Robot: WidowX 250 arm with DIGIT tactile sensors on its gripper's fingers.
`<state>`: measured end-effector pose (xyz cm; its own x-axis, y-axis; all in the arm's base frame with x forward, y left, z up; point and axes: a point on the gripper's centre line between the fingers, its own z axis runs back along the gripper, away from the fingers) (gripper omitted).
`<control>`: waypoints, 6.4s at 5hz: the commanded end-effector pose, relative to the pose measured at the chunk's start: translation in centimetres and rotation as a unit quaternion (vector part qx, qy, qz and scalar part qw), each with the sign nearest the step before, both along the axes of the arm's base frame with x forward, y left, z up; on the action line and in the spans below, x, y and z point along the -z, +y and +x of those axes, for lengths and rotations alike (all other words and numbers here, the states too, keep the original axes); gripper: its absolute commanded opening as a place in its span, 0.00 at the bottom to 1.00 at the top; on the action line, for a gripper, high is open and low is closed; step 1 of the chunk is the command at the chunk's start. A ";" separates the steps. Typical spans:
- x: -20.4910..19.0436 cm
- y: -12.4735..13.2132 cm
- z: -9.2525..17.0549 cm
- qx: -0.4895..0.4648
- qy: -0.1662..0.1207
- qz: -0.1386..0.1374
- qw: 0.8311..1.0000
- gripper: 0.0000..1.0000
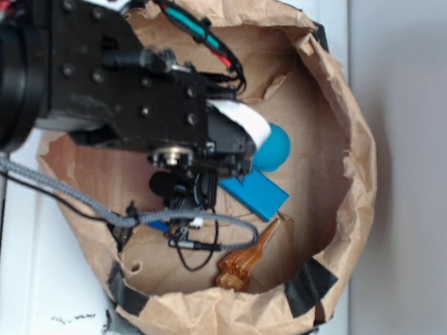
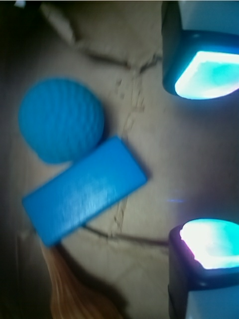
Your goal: Grab the blue block.
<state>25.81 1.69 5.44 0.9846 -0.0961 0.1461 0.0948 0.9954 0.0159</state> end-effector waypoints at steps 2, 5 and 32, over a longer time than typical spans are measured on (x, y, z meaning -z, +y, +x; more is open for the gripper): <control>-1.6 0.1 2.8 -0.018 -0.024 0.006 1.000 1.00; 0.7 0.0 5.0 -0.018 -0.009 0.000 1.000 1.00; -2.8 -1.6 6.2 -0.029 -0.049 -0.036 0.998 0.00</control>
<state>31.44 -0.77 6.25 0.9839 -0.0297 0.1762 0.0397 0.9978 -0.0536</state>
